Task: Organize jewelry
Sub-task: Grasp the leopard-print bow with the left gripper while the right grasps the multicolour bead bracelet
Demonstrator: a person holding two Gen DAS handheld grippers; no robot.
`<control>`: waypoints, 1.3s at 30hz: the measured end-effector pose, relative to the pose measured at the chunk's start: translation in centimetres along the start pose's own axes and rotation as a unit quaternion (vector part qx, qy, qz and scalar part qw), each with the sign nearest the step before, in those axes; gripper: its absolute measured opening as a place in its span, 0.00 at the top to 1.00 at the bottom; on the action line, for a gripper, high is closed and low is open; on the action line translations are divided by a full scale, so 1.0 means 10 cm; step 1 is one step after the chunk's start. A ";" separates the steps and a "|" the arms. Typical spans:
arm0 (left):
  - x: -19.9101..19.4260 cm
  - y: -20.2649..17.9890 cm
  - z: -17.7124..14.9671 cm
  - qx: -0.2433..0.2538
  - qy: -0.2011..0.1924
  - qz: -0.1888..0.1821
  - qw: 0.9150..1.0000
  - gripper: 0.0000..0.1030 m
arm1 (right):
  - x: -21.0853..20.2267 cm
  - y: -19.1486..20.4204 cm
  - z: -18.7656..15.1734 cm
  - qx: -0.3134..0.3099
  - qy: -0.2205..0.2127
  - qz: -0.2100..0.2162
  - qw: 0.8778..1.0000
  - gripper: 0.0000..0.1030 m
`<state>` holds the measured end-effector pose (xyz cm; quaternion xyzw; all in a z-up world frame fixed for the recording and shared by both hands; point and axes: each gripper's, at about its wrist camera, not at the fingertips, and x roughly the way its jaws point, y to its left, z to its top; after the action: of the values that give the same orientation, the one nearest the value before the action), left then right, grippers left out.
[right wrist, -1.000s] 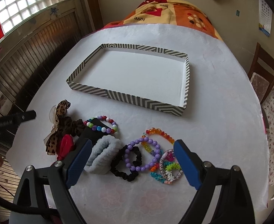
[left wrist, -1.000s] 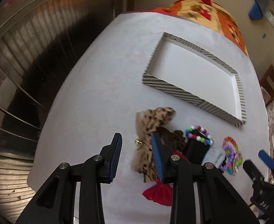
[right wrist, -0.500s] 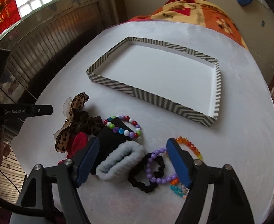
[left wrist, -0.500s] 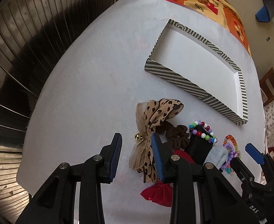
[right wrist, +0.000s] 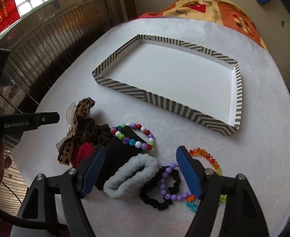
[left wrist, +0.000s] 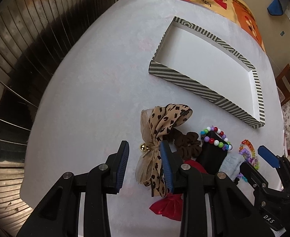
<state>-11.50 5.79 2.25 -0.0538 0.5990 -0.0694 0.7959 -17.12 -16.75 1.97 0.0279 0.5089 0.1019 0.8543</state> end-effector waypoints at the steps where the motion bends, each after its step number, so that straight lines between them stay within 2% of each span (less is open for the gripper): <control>1: 0.01 0.00 0.00 -0.001 0.003 -0.010 1.000 0.77 | 0.01 0.00 0.00 -0.001 0.001 0.001 1.000 0.24; 3: 0.04 0.03 0.01 -0.007 0.013 -0.045 0.999 0.77 | 0.03 0.01 0.01 -0.005 0.002 0.004 1.000 0.24; 5: 0.07 0.04 0.02 -0.006 0.018 -0.061 0.998 0.76 | 0.07 0.03 0.02 -0.013 0.005 0.007 1.000 0.24; 8: 0.16 0.04 0.04 0.003 0.037 -0.069 0.997 0.76 | 0.13 0.07 0.04 -0.028 0.011 0.007 1.000 0.24; 12: 0.31 0.08 0.05 -0.011 0.060 -0.082 0.995 0.76 | 0.23 0.12 0.08 -0.048 0.015 0.009 0.999 0.24; 17: 0.42 0.05 0.08 -0.008 0.067 -0.079 0.995 0.76 | 0.40 0.12 0.13 -0.058 0.031 0.016 0.998 0.24; 20: 0.50 0.03 0.10 -0.004 0.076 -0.077 0.994 0.76 | 0.49 0.10 0.15 -0.059 0.041 0.024 0.997 0.34; 21: 0.50 0.01 0.11 0.002 0.071 -0.072 0.995 0.76 | 0.51 0.09 0.15 -0.058 0.043 0.029 0.997 0.41; 24: 0.57 -0.04 0.14 0.023 0.082 -0.053 0.995 0.76 | 0.59 0.05 0.15 -0.051 0.054 0.041 0.996 0.50; 26: 0.61 -0.05 0.14 0.031 0.087 -0.045 0.995 0.76 | 0.62 0.04 0.15 -0.044 0.057 0.054 0.996 0.60; 28: 0.64 -0.04 0.14 0.030 0.088 -0.045 0.995 0.76 | 0.64 0.01 0.15 -0.038 0.056 0.066 0.995 0.76; 31: 0.64 -0.04 0.17 0.034 0.080 -0.046 0.995 0.78 | 0.63 -0.03 0.16 -0.029 0.048 0.079 0.995 0.86; 32: 0.63 -0.05 0.17 0.038 0.075 -0.045 0.995 0.83 | 0.62 -0.05 0.17 -0.024 0.045 0.081 0.995 0.86; 33: 0.61 -0.05 0.17 0.041 0.070 -0.044 0.996 0.92 | 0.61 -0.08 0.17 -0.017 0.042 0.084 0.995 0.88; 35: 0.56 -0.07 0.16 0.047 0.057 -0.036 0.997 0.92 | 0.58 -0.13 0.19 -0.006 0.037 0.090 0.995 0.90; 39: 0.41 -0.06 0.22 0.046 0.037 -0.046 0.997 0.93 | 0.43 -0.20 0.24 0.004 0.017 0.100 0.995 0.91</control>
<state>-8.32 4.48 -0.97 -0.0418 0.6211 -0.1358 0.7707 -12.71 -17.69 -0.91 0.0804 0.5186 0.1856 0.8308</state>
